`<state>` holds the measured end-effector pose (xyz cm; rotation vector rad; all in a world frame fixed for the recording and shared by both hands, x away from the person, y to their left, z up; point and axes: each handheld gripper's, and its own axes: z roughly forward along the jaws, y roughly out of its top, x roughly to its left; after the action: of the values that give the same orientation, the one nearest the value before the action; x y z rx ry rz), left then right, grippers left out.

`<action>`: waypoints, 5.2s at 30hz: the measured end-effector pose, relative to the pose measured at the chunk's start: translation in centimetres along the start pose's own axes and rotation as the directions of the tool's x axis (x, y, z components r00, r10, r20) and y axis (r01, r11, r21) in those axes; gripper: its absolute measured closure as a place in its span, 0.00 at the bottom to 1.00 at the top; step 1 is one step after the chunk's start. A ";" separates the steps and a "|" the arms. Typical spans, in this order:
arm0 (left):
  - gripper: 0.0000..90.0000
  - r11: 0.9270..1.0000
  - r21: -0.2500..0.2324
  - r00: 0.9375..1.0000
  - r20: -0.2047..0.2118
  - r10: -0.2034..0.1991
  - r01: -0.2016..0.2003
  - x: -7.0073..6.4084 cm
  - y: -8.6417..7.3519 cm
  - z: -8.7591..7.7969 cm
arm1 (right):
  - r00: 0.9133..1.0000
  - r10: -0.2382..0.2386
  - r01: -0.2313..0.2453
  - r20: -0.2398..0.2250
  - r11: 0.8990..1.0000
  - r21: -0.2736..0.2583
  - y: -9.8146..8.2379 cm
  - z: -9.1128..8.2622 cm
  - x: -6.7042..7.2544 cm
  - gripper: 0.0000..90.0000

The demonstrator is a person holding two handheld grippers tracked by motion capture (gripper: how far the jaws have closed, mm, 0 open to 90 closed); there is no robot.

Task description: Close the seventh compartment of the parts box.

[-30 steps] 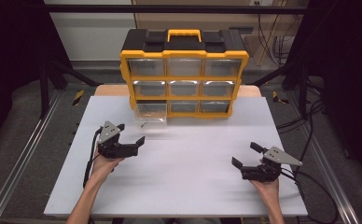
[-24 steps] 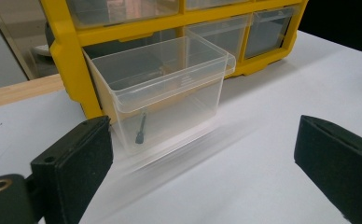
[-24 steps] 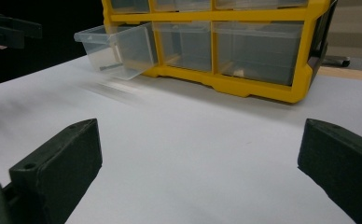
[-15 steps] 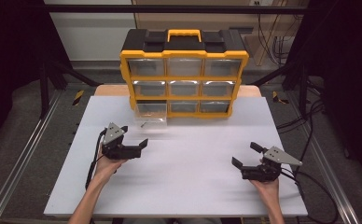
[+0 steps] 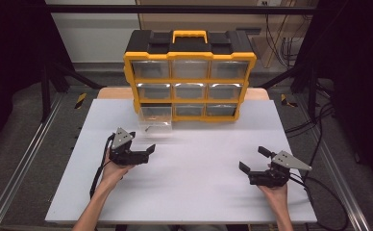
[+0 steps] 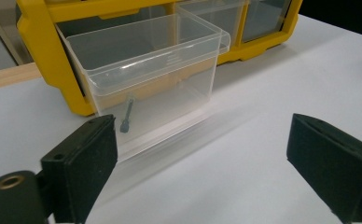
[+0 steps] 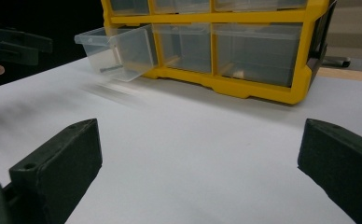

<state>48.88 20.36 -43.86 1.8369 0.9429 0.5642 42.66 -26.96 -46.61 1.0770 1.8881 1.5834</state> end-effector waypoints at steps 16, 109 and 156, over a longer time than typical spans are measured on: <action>0.33 1.000 -0.005 1.000 -0.013 -0.003 0.003 0.0 -0.1 0.7 | 1.000 -0.006 0.006 -0.001 1.000 0.007 -0.1 0.0 0.0 0.00; 0.99 0.998 0.055 0.996 -0.086 -0.018 0.023 2.5 -0.2 5.6 | 1.000 -0.005 0.005 0.005 1.000 0.010 -0.2 0.0 0.0 0.00; 0.99 0.997 0.070 0.992 -0.124 -0.018 0.027 3.5 1.2 7.7 | 1.000 0.003 -0.004 0.008 1.000 0.015 -0.2 0.0 0.0 0.00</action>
<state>56.94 18.72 -46.24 1.8696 1.0772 0.6437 42.62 -26.99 -46.81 1.0915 1.8968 1.5676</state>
